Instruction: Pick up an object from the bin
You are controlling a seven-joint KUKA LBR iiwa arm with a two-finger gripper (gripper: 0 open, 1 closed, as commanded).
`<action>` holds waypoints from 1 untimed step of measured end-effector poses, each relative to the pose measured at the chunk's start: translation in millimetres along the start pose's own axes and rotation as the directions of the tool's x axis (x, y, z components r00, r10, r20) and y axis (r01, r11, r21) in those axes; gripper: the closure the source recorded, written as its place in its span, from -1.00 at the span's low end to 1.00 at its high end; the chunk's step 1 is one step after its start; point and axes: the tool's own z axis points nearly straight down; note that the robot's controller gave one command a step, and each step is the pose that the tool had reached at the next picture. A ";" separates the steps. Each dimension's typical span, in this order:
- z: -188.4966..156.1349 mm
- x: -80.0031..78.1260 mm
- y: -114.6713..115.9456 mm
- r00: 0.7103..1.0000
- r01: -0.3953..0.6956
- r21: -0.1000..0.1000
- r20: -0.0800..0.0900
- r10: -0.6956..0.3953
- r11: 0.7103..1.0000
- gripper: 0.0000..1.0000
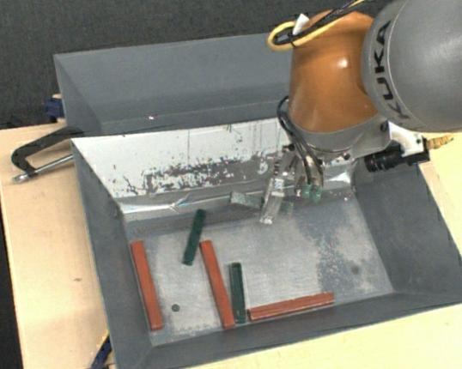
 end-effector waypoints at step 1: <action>0.0 0.0 0.0 1.000 0.000 0.000 0.000 0.000 1.000 1.00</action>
Offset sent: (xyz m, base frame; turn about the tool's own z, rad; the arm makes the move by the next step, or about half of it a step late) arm 0.0247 -0.0150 0.0394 -0.0077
